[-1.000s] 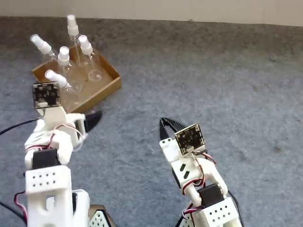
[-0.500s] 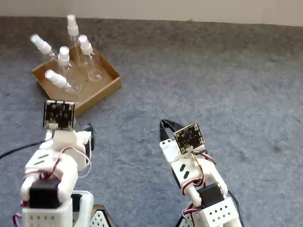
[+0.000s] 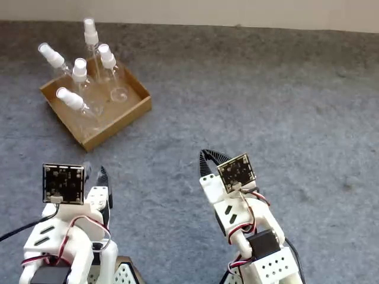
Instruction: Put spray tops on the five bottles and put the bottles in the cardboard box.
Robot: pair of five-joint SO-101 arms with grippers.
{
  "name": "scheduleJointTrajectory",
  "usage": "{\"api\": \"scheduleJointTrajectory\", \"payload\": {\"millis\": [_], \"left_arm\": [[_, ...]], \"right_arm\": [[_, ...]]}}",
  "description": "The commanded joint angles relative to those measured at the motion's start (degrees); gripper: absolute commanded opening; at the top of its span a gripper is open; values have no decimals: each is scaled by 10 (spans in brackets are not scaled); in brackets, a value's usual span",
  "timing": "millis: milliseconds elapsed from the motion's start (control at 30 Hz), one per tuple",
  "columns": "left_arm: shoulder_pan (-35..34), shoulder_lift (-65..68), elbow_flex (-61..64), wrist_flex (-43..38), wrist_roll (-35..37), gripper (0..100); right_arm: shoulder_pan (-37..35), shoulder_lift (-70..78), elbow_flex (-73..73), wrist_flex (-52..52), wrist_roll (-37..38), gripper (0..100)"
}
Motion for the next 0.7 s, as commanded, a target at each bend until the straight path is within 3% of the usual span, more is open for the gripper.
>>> {"api": "scheduleJointTrajectory", "payload": {"millis": [0,233,433,667], "left_arm": [[7,-9,-23,3,-5,34],[7,-9,62,-40,-86,34],[29,-9,198,-127,-91,34],[64,-10,288,-143,-88,34]], "right_arm": [[-2,-2,84,2,3,5],[-2,-3,84,2,2,5],[-2,-6,84,2,2,5],[-1,-6,84,2,2,5]]}}
